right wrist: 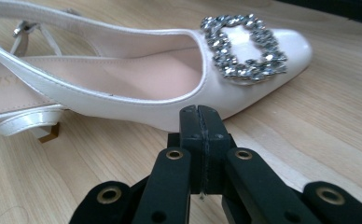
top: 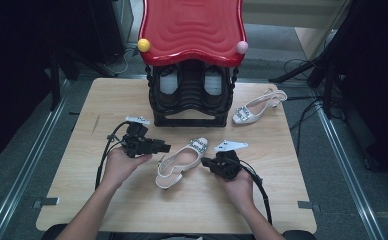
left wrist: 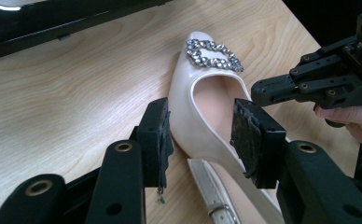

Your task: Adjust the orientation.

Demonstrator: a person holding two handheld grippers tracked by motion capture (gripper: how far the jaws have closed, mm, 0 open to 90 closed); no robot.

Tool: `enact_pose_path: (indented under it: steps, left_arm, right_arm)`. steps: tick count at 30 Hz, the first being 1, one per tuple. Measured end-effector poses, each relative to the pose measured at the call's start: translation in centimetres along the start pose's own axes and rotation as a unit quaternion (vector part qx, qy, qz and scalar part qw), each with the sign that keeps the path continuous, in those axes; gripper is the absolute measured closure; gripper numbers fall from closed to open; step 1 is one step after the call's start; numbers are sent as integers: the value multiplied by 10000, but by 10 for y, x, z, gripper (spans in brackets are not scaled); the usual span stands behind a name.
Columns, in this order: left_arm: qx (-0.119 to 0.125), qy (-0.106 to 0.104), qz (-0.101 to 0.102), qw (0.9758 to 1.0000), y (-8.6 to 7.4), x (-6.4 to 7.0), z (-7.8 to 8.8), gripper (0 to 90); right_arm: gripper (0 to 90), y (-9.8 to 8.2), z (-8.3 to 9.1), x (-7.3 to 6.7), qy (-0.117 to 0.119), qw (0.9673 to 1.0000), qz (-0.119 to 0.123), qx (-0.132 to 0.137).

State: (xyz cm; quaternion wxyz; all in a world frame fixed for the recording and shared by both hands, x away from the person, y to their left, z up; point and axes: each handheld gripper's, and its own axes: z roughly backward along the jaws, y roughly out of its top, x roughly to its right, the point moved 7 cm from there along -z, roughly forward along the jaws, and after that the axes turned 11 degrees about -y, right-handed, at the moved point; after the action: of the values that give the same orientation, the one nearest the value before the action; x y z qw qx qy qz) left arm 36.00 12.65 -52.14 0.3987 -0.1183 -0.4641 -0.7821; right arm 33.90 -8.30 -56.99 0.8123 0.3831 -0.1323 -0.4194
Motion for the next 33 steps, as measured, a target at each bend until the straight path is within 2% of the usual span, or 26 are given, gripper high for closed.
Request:
enact_pose_path:
  steps: [6,17,26,33]
  left_arm:
    - [20,4,22,10000,-1,-2,4,559]
    - [134,84,99,9998,-4,-7,17,547]
    - [222,127,201,9995,-10,-9,24,527]
    - [295,148,223,9992,-13,-10,29,523]
  right_arm:
    - [900,0,-7,-3,-9,9999,106,-107]
    - [900,3,-12,-1,48,9998,93,-159]
    - [900,9,-18,4,142,9997,-84,-206]
    - [900,16,-24,7,108,9996,-83,-236]
